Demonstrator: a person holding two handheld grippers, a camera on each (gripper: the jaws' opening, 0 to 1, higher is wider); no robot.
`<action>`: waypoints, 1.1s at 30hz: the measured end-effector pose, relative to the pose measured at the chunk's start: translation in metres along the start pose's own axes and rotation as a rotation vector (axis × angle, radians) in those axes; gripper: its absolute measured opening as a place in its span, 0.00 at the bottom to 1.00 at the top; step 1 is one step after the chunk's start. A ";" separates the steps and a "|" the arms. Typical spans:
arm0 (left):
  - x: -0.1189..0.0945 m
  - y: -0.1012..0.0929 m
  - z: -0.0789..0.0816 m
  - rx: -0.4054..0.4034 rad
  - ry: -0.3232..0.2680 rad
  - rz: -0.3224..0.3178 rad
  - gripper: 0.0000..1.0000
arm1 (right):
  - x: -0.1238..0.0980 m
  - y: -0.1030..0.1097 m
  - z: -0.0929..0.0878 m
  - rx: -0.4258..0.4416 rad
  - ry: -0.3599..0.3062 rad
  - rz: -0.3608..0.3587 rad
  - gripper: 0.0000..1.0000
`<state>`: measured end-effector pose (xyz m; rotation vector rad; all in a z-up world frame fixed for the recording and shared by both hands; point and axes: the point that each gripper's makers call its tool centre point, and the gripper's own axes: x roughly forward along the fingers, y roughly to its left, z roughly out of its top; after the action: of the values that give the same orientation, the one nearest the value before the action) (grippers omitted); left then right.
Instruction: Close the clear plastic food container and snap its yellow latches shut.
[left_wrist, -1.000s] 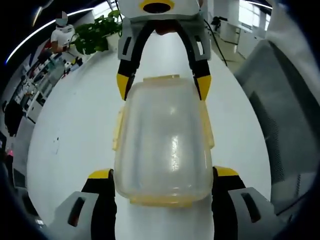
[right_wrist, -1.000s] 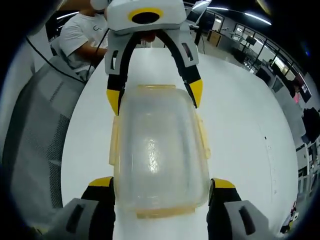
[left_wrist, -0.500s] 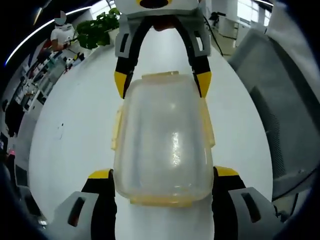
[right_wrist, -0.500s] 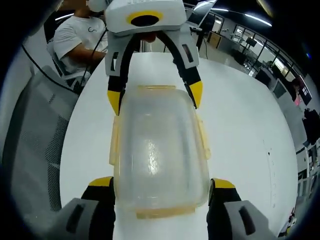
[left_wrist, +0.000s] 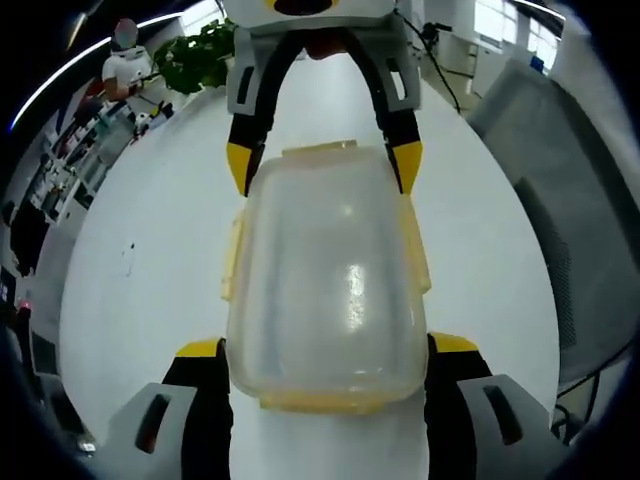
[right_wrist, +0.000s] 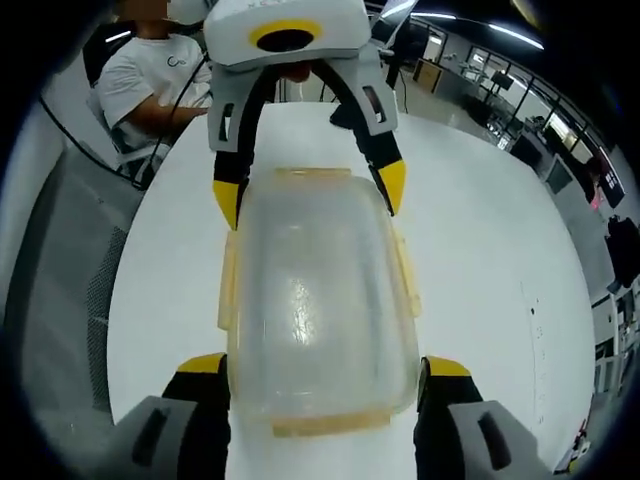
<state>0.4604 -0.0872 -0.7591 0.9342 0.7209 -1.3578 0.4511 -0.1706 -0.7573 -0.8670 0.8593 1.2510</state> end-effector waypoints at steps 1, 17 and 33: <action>0.000 -0.001 0.000 0.002 -0.002 0.000 0.77 | 0.000 0.001 -0.001 0.006 0.002 -0.003 0.76; -0.009 -0.002 0.000 -0.039 0.025 0.068 0.99 | -0.014 -0.002 0.003 0.044 -0.001 -0.086 0.99; -0.036 -0.011 -0.008 -0.199 0.005 0.143 0.99 | -0.029 0.015 -0.007 0.216 -0.009 -0.164 0.99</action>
<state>0.4468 -0.0628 -0.7330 0.8146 0.7634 -1.1360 0.4328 -0.1872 -0.7351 -0.7423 0.8798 0.9993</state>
